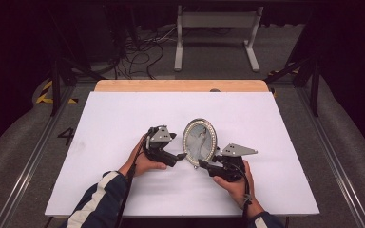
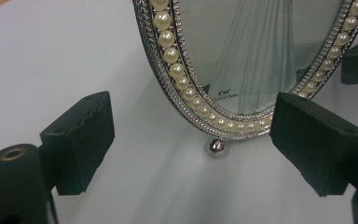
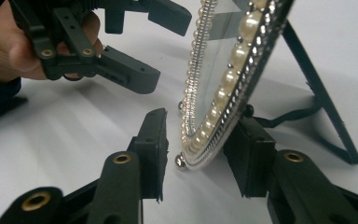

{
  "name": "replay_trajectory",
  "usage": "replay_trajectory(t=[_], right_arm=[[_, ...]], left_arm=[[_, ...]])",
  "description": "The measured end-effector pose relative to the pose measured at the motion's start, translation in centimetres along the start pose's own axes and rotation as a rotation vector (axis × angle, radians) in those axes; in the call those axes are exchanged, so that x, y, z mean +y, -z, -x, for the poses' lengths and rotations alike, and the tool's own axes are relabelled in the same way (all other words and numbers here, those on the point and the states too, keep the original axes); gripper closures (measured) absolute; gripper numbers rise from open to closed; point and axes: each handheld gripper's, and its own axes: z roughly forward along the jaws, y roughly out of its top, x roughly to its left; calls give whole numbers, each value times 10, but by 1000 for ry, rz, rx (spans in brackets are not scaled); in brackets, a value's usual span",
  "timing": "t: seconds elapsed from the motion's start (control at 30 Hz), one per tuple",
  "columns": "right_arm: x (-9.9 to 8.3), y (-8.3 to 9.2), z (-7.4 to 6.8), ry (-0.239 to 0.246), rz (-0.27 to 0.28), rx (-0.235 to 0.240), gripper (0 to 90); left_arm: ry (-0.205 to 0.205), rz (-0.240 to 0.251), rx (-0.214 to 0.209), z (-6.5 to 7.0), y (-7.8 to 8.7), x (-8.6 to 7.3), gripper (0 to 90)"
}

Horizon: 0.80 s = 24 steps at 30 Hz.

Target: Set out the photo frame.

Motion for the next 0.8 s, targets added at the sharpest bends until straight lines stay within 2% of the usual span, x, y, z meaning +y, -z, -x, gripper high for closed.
replay_trajectory(t=[0.07,0.13,0.17,0.2,0.37,0.4,0.47,0.57,0.67,0.77,0.8], right_arm=[[-1,2,-1,-7,4,-2,609],[-3,8,-2,-8,4,-19,627],[-4,11,-3,-6,4,-26,635],[-4,15,-4,-1,9,-42,644],[-7,28,-7,-9,51,-72,698],[-7,30,-8,-6,61,-82,708],[-7,31,-9,-3,74,-95,715],[-6,34,-10,-13,104,-106,738],[-6,31,-9,-10,102,-130,773],[-6,30,-8,-15,109,-122,777],[-5,31,-8,-11,109,-124,811]], left_arm=[[-6,0,0,0,-1,0,170],[-3,7,-18,1,-3,2,198],[-9,15,-10,1,-5,4,204],[5,31,-25,1,-6,7,220],[11,30,-45,-1,-10,10,258],[27,37,-58,-2,-12,10,265],[32,41,-70,-3,-12,11,288],[17,30,-97,-2,-16,11,294],[17,29,-82,-3,-17,11,318],[25,30,-84,-5,-16,10,350],[23,29,-79,-5,-15,10,373]])
